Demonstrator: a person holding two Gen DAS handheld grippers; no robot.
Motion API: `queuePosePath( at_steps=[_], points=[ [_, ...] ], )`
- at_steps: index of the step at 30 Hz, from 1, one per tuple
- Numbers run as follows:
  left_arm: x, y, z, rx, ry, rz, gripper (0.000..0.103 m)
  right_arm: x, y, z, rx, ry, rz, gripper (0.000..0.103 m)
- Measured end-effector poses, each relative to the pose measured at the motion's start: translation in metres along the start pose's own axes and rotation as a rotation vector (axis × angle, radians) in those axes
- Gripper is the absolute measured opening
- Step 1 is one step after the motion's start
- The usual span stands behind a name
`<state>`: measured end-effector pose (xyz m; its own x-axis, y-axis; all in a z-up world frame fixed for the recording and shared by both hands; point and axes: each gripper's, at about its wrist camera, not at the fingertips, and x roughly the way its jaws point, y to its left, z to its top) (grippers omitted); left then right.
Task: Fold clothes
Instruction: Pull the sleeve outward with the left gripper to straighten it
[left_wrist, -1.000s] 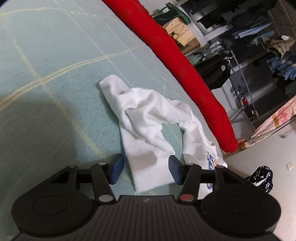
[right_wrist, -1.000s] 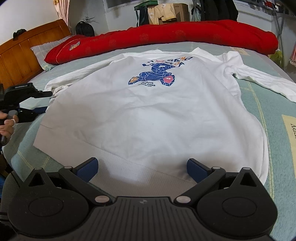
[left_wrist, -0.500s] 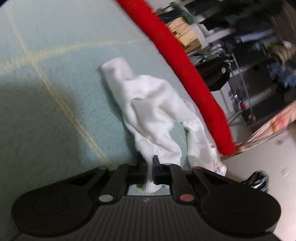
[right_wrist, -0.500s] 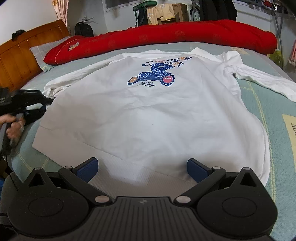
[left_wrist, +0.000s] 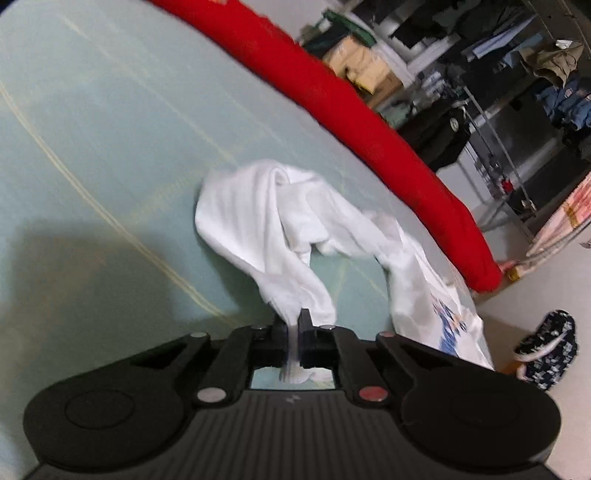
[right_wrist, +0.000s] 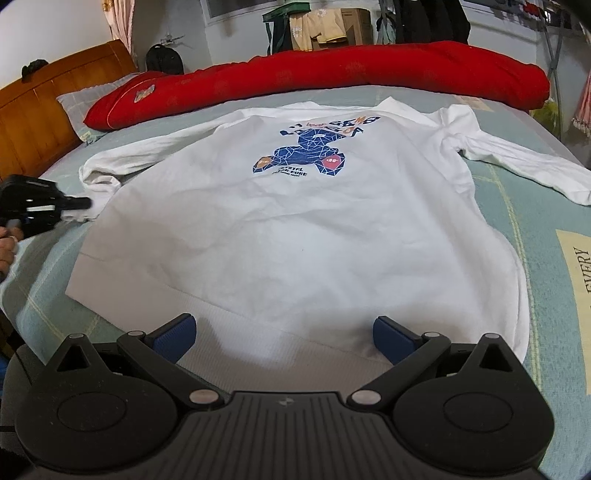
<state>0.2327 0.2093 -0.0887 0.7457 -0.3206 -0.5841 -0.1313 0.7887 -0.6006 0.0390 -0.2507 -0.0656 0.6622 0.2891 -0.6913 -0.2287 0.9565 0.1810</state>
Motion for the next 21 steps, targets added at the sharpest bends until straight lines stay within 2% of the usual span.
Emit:
queuePosePath(
  at_steps=[5, 11, 16, 21],
  points=[
    [-0.029, 0.024, 0.036, 0.044, -0.026, 0.153, 0.004, -0.002, 0.002, 0.001, -0.002, -0.004, -0.002, 0.103],
    [-0.048, 0.031, 0.068, 0.105, -0.032, 0.281, 0.004, -0.003, 0.004, 0.003, -0.005, -0.003, -0.013, 0.103],
    [-0.067, 0.043, 0.082, 0.119, -0.049, 0.314, 0.004, -0.003, 0.007, 0.004, -0.008, 0.002, -0.024, 0.103],
    [-0.061, 0.067, 0.091, 0.041, -0.031, 0.342, 0.009, -0.001, 0.010, 0.005, -0.016, 0.011, -0.025, 0.103]
  ],
)
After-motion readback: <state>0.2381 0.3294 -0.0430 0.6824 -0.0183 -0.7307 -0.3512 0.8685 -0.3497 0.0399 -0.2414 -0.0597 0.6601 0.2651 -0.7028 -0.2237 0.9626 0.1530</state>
